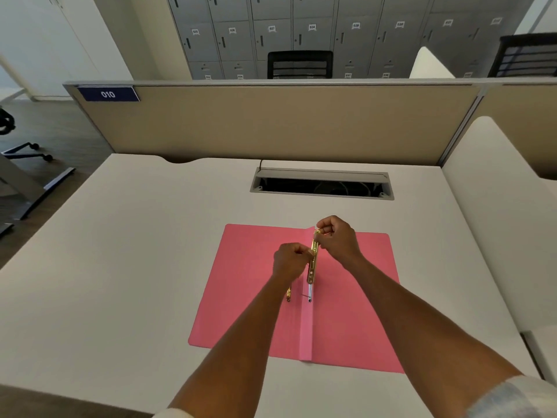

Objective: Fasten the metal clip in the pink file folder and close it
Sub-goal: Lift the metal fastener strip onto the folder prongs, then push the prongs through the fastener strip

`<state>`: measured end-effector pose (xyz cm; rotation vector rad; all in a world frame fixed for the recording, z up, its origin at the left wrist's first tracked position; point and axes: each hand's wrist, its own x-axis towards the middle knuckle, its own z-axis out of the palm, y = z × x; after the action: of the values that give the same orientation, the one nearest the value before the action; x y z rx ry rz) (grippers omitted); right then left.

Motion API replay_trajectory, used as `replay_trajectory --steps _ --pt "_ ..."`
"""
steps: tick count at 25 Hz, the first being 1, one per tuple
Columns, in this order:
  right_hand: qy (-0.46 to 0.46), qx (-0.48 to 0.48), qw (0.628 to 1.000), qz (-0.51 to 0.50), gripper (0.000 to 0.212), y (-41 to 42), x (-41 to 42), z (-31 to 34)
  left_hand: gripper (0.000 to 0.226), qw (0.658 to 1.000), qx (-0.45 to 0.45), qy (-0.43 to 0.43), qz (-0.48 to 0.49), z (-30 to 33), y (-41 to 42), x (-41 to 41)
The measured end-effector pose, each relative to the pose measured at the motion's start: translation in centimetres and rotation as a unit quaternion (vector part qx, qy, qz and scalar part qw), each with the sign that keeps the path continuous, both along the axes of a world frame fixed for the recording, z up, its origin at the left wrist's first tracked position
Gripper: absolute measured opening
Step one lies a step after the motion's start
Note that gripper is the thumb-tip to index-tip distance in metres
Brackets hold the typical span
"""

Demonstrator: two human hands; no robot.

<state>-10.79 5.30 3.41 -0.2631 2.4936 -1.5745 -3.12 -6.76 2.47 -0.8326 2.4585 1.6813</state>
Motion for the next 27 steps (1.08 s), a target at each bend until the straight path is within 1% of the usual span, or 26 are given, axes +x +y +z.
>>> replay_trajectory --steps 4,9,12,16,19,23,27 --pt "-0.042 -0.004 0.999 0.019 0.017 -1.0 0.8 -0.6 0.012 0.997 0.075 -0.023 0.026 -1.3 -2.5 1.1" --pt "-0.098 0.090 0.988 0.083 0.012 1.3 4.0 -4.4 0.016 0.989 0.123 -0.062 0.051 -3.1 -4.9 2.5" --pt "-0.118 0.071 0.987 0.085 0.016 2.4 6.0 -5.8 0.013 0.983 0.141 -0.092 0.069 -4.0 -5.2 2.8" --pt "-0.107 0.070 0.985 0.118 0.021 2.8 7.7 -6.6 0.012 0.980 0.154 -0.105 0.073 -4.9 -5.3 2.9" --pt "-0.082 0.102 0.980 0.147 0.021 2.3 8.6 -6.9 0.016 0.979 0.162 -0.103 0.069 -5.2 -5.3 2.8" --pt "-0.050 0.146 0.978 0.139 0.013 1.3 8.7 -7.3 0.018 0.979 0.158 -0.114 0.064 -5.3 -5.5 2.8" --pt "-0.041 0.158 0.979 0.125 0.009 0.8 8.8 -7.7 0.019 0.977 0.167 -0.119 0.065 -5.2 -5.6 2.9"
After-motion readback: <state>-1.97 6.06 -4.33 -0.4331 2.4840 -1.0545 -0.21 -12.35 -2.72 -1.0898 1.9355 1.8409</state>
